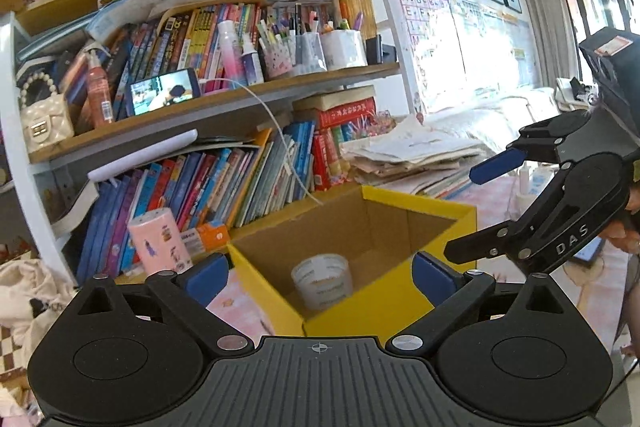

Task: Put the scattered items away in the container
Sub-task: 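Withdraw both tools from the yellow box back toward the plush pig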

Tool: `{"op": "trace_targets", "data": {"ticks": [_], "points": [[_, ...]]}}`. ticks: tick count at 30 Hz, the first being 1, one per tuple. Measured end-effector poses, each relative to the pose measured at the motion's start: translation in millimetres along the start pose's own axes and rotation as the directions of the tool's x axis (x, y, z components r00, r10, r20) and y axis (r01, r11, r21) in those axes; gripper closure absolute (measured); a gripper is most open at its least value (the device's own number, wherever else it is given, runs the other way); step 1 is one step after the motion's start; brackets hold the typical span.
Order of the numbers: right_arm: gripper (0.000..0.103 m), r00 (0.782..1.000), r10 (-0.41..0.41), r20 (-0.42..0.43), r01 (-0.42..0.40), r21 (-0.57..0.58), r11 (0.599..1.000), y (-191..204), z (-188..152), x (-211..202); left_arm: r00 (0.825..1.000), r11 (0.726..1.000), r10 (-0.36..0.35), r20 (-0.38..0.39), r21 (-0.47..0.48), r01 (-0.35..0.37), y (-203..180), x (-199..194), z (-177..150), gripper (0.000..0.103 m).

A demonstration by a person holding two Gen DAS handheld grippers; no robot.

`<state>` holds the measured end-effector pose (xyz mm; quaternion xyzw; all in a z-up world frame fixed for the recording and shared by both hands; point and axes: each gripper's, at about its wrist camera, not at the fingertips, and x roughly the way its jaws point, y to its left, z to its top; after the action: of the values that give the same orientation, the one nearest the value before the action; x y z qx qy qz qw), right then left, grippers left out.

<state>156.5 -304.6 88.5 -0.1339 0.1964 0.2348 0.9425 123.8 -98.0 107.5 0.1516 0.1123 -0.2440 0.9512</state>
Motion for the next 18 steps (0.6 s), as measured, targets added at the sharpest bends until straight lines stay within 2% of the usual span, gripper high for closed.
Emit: {"op": "trace_targets", "data": {"ticks": [9, 18], "points": [[0.004, 0.999, 0.032, -0.024, -0.032, -0.012, 0.999, 31, -19, -9, 0.998, 0.999, 0.019, -0.054, -0.036, -0.02, 7, -22, -27, 0.003], [0.004, 0.994, 0.076, -0.073, -0.076, 0.005, 0.997, 60, -41, 0, 0.991, 0.993, 0.075, -0.113, -0.078, -0.084, 10, -40, -63, 0.003]]}}
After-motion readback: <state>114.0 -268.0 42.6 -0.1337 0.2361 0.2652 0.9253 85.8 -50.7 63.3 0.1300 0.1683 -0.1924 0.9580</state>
